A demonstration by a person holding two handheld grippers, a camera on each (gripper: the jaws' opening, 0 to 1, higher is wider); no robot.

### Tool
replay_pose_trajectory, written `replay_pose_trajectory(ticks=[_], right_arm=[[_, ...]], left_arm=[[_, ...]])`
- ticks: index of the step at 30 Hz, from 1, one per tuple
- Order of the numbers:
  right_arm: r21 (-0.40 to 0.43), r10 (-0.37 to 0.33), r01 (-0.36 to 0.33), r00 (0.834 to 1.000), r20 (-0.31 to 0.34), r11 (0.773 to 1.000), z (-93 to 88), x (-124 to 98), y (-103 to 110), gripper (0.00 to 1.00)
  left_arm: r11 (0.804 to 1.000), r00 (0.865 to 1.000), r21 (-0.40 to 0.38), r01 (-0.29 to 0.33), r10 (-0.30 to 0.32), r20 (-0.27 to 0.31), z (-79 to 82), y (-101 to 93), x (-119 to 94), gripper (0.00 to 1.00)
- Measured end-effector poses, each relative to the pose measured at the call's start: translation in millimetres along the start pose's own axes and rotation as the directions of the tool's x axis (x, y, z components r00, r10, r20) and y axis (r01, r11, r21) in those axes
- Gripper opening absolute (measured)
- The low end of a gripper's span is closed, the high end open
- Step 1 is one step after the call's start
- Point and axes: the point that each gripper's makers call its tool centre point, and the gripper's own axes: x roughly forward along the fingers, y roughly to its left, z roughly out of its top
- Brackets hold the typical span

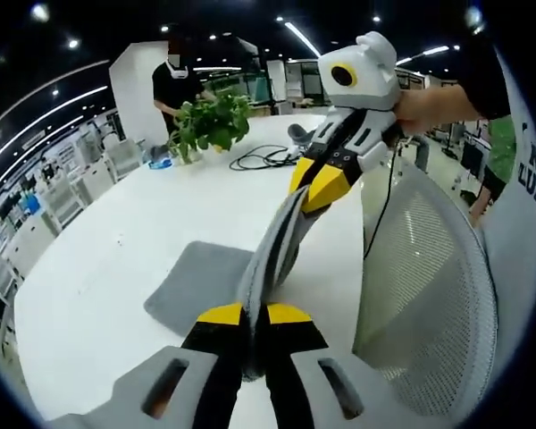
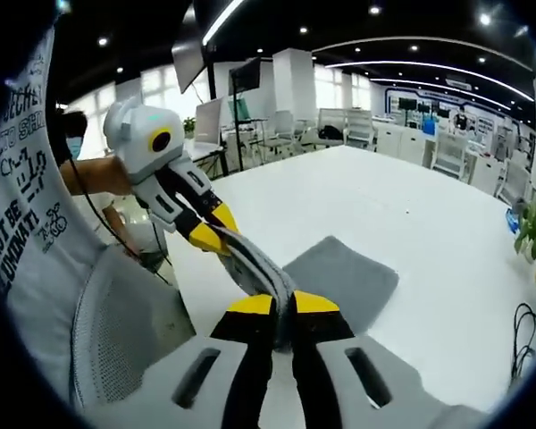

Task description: Fold the towel on the table until its edges align and the towel forms a compact rectangular stack.

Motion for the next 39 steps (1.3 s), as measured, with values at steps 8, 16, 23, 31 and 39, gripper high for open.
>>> replay_pose_trajectory(ticks=[8, 16, 23, 31, 39], right_arm=[[0.113, 0.009, -0.014, 0.999, 0.039, 0.994, 19.8, 6, -24, 0.03], [0.240, 0.046, -0.055, 0.998, 0.043, 0.969, 22.0, 25, -57, 0.04], [0.311, 0.079, -0.088, 0.996, 0.043, 0.946, 21.3, 44, -86, 0.04], [0.365, 0.083, -0.088, 0.996, 0.028, 0.927, 9.7, 65, -114, 0.04], [0.389, 0.067, -0.060, 0.998, -0.004, 0.919, -6.4, 87, -133, 0.04]], left_arm=[[1.000, 0.999, 0.003, 0.004, -0.004, 0.033, 17.1, 27.4, 9, 0.07], [1.000, 1.000, -0.007, 0.021, -0.021, 0.021, 16.5, 52.6, 30, 0.07], [0.999, 1.000, -0.014, 0.029, -0.029, 0.005, 15.0, 73.7, 49, 0.07], [0.999, 0.999, -0.024, 0.024, -0.025, -0.020, 7.4, 91.7, 73, 0.08], [0.998, 0.998, -0.058, 0.026, -0.029, -0.052, -11.7, 108.5, 103, 0.08]])
